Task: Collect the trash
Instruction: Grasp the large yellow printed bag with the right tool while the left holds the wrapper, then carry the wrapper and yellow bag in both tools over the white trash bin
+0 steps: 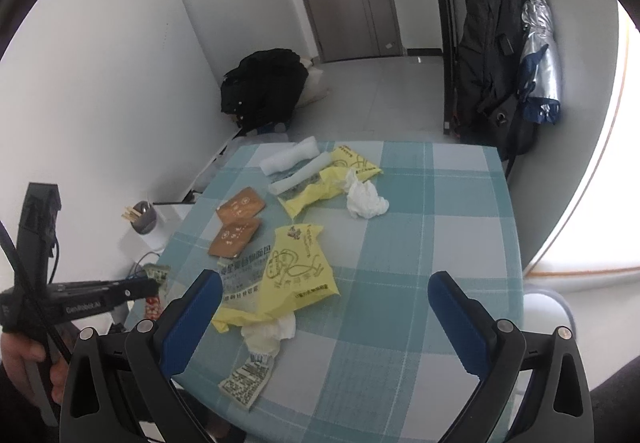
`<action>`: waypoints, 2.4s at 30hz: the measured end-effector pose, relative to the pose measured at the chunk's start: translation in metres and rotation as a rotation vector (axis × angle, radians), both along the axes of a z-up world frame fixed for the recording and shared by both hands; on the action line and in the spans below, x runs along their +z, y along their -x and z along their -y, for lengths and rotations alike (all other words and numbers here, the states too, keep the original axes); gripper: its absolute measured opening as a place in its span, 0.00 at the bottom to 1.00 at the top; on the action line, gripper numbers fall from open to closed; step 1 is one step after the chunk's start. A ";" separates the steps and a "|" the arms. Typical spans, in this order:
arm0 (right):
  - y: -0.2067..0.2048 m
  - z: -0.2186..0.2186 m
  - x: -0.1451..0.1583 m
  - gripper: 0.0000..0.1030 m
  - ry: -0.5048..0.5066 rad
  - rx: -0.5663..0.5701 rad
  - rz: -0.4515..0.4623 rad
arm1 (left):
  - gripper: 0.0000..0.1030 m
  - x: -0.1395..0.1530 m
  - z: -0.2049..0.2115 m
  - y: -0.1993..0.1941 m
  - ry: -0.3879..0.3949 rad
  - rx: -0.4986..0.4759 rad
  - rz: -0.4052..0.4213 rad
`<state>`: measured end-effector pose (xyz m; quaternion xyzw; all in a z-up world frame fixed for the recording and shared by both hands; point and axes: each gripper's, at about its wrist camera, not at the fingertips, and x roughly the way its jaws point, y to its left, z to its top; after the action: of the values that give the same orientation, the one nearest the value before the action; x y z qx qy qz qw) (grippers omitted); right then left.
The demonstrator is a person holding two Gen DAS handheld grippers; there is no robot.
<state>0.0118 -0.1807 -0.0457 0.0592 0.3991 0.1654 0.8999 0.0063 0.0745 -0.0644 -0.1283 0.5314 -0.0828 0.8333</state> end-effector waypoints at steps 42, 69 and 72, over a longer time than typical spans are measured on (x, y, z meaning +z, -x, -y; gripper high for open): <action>-0.056 -0.006 -0.047 0.09 -0.199 0.160 -0.345 | 0.04 0.017 -0.004 -0.006 0.085 0.010 0.045; -0.002 0.126 0.096 0.08 -0.266 0.061 -0.007 | 0.04 0.060 0.077 -0.028 0.058 -0.109 0.133; 0.001 0.151 0.114 0.08 -0.259 0.016 0.043 | 0.04 0.074 0.099 -0.038 0.082 -0.143 0.146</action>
<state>0.0109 -0.3315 0.0685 0.1680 0.3557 0.2239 0.8917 0.0448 -0.0248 0.0095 -0.1175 0.4731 -0.1727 0.8559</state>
